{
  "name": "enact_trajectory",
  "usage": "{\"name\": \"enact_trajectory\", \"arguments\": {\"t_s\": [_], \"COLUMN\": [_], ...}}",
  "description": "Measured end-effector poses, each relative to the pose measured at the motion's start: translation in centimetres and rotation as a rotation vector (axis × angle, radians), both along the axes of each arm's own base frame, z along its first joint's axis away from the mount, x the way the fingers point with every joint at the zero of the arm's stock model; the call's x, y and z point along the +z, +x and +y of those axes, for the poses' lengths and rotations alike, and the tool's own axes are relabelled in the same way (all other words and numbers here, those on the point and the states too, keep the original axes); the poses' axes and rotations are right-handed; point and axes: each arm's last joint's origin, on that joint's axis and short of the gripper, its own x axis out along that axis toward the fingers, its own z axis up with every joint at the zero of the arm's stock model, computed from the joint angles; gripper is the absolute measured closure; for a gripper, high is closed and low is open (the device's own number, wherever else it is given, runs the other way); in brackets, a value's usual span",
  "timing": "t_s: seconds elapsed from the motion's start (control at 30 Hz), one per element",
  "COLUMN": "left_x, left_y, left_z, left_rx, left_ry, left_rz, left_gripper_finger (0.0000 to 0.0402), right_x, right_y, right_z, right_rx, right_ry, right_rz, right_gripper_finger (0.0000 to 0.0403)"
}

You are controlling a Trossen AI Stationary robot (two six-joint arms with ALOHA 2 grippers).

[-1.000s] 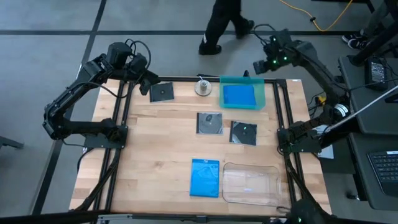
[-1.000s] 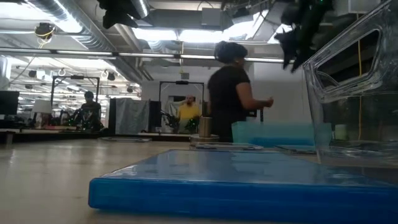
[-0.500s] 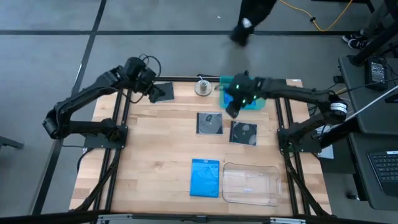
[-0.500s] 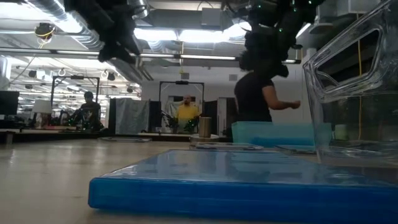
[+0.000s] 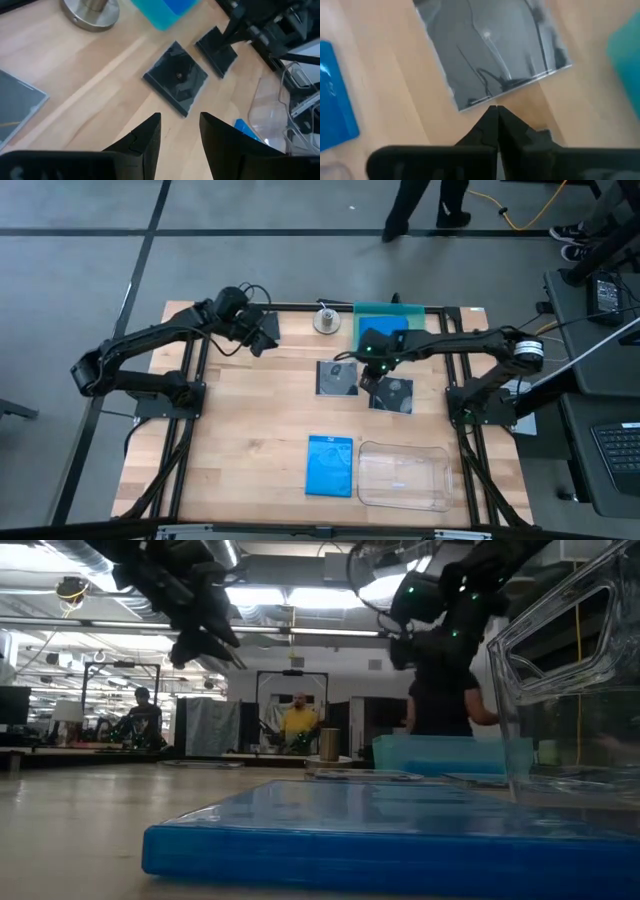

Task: Pick & place jewel cases by type
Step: Put the middle black CD case into the transparent bin

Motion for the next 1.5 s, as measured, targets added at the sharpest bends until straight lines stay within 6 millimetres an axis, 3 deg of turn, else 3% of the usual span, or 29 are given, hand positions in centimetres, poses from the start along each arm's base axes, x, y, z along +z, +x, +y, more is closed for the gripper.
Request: {"name": "enact_trajectory", "arguments": {"t_s": [0.43,0.67,1.0,1.2,1.5], "left_x": [-0.4,-3.8,-9.4,-10.8,-11.4], "left_y": [0.2,-0.5,-1.2,-1.3,-0.4], "left_z": [-0.1,-0.5,-1.7,-2.7,-3.1], "left_rx": [0.088,0.159,0.277,0.297,0.347], "left_ry": [0.034,-0.045,-0.199,-0.237,-0.214], "left_rz": [0.048,0.107,0.013,-0.023,-0.029], "left_gripper_finger": [0.0270,0.0270,0.0270,0.0260,0.0205], "right_x": [-5.5,-6.2,-6.7,-7.6,-7.4], "right_y": [1.6,2.2,3.2,4.0,4.8], "right_z": [-0.5,-0.7,-0.9,-0.7,-0.8], "right_rx": [0.069,0.079,0.084,0.097,0.099], "right_ry": [0.005,0.006,-0.008,0.007,-0.011], "right_rz": [0.160,0.135,0.054,0.019,-0.034], "right_gripper_finger": [0.0397,0.0398,0.0396,0.0396,0.0395]}}
